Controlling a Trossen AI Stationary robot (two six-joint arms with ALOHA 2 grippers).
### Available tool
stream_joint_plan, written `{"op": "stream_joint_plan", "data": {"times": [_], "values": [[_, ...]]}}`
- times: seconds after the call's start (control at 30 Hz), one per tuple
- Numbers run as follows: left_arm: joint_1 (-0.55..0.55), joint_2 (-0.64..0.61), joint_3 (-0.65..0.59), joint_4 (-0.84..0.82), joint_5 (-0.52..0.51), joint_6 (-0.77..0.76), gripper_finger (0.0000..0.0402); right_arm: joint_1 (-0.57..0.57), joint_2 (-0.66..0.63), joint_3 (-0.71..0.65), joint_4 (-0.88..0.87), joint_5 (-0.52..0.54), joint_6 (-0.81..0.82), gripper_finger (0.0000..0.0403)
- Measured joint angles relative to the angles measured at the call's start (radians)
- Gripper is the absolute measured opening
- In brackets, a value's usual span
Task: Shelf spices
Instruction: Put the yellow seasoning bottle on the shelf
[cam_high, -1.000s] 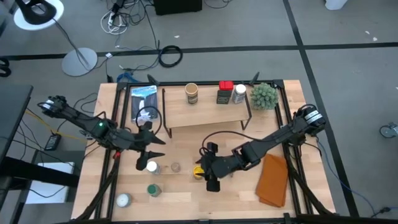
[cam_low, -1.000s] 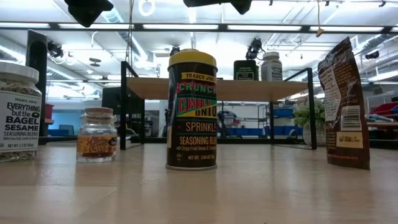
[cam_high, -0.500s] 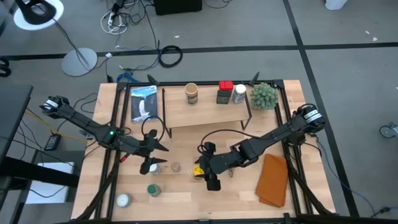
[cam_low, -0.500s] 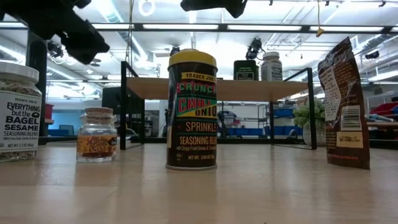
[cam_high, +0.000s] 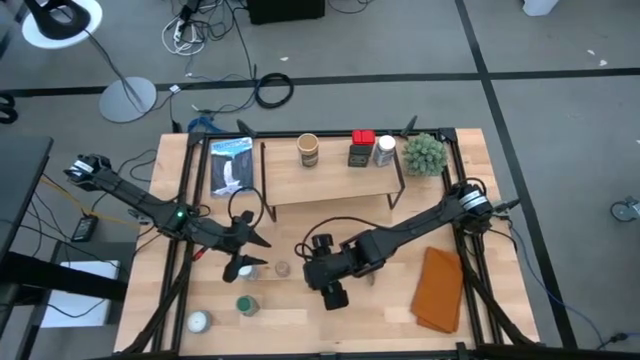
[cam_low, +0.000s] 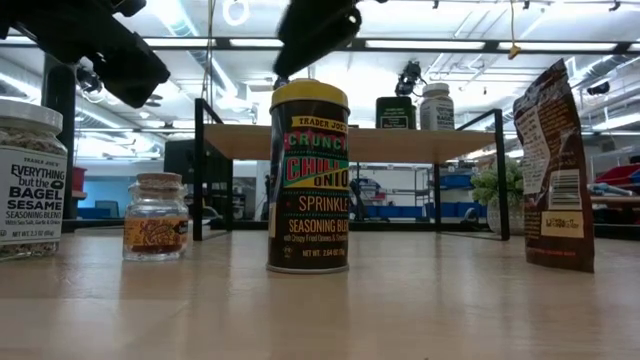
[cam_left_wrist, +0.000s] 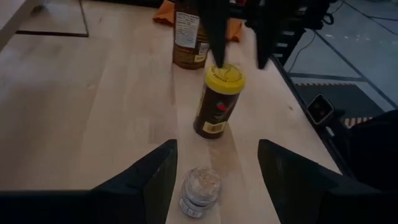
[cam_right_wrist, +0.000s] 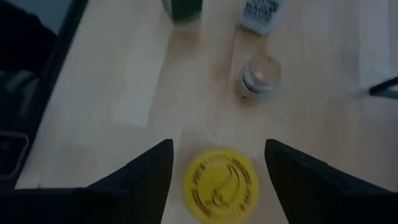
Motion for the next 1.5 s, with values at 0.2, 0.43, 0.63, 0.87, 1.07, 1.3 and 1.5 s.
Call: {"op": "stream_joint_plan", "data": {"times": [0.2, 0.43, 0.63, 0.87, 1.07, 1.3, 1.5], "values": [[0.000, 0.000, 0.000, 0.005, 0.017, 0.001, 0.0229, -0.010, 0.029, 0.003, -0.063, -0.023, -0.005, 0.0252], [0.000, 0.000, 0.000, 0.012, 0.022, 0.000, 0.0229, -0.012, 0.059, 0.005, -0.061, -0.052, -0.005, 0.0252], [0.000, -0.003, 0.001, 0.027, 0.022, 0.004, 0.0229, -0.025, 0.055, 0.004, -0.059, -0.061, -0.005, 0.0224], [0.000, -0.067, 0.037, 0.004, 0.069, 0.060, 0.0229, -0.050, 0.055, 0.033, -0.100, -0.060, 0.012, 0.0211], [0.000, -0.192, 0.040, -0.084, 0.069, 0.078, 0.0229, -0.084, 0.055, 0.142, -0.208, -0.052, 0.013, 0.0226], [0.000, -0.286, 0.039, -0.157, 0.065, 0.077, 0.0229, -0.149, 0.055, 0.325, -0.394, -0.020, -0.027, 0.0216], [0.000, -0.302, 0.038, -0.180, 0.061, 0.079, 0.0229, -0.247, 0.054, 0.511, -0.506, -0.016, -0.034, 0.0229]]}}
